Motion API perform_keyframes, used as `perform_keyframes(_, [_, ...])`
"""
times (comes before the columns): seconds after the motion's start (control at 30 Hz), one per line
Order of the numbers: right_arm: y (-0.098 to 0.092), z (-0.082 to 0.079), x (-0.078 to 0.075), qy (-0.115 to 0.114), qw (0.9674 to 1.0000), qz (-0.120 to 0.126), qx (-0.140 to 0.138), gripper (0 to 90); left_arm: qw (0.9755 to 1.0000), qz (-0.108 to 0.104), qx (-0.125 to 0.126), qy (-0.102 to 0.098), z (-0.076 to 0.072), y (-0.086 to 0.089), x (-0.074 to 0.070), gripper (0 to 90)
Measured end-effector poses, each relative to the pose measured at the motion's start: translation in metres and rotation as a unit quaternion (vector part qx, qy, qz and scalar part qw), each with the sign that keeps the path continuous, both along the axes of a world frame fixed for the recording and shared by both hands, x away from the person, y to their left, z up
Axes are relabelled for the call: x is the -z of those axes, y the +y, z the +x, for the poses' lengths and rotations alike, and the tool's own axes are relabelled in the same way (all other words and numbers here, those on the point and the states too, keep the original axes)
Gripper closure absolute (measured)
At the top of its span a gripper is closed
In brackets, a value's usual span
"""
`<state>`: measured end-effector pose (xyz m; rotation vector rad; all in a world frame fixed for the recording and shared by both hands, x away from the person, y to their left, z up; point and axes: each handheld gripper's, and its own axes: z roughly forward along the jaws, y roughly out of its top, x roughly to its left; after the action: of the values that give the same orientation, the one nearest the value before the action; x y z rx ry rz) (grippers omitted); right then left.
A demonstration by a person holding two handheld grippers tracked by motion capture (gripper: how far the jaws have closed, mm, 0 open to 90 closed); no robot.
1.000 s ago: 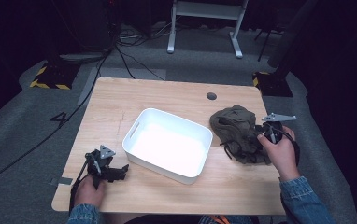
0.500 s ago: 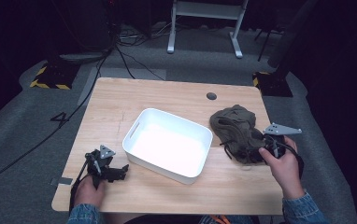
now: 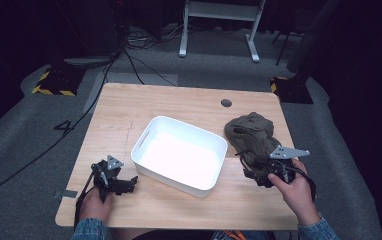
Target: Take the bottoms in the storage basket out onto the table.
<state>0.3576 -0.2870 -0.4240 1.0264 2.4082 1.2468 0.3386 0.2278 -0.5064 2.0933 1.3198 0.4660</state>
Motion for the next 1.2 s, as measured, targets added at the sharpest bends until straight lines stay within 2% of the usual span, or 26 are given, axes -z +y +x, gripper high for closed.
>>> perform_keyframes(0.6, [0.018,-0.009,0.059,0.041,0.998,-0.033,-0.034,19.4,1.0,0.0,0.0,0.0,0.0,0.0,0.0,0.0])
perform_keyframes(0.73, [0.019,-0.009,0.069,0.033,0.9981,-0.039,-0.035,17.9,1.0,0.0,0.0,0.0,0.0,0.0,0.0,0.0])
perform_keyframes(0.83, [0.023,-0.01,0.075,0.028,0.9973,-0.057,-0.038,16.3,1.0,0.0,0.0,0.0,0.0,0.0,0.0,0.0])
perform_keyframes(0.93, [0.029,-0.011,0.078,0.003,0.9958,-0.082,-0.041,14.5,1.0,0.0,0.0,0.0,0.0,0.0,0.0,0.0])
perform_keyframes(1.03, [0.034,-0.012,0.082,-0.006,0.9969,-0.072,-0.03,9.4,1.0,0.0,0.0,0.0,0.0,0.0,0.0,0.0])
perform_keyframes(1.2, [0.039,-0.013,0.082,-0.003,0.9966,-0.079,-0.026,4.9,1.0,0.0,0.0,0.0,0.0,0.0,0.0,0.0])
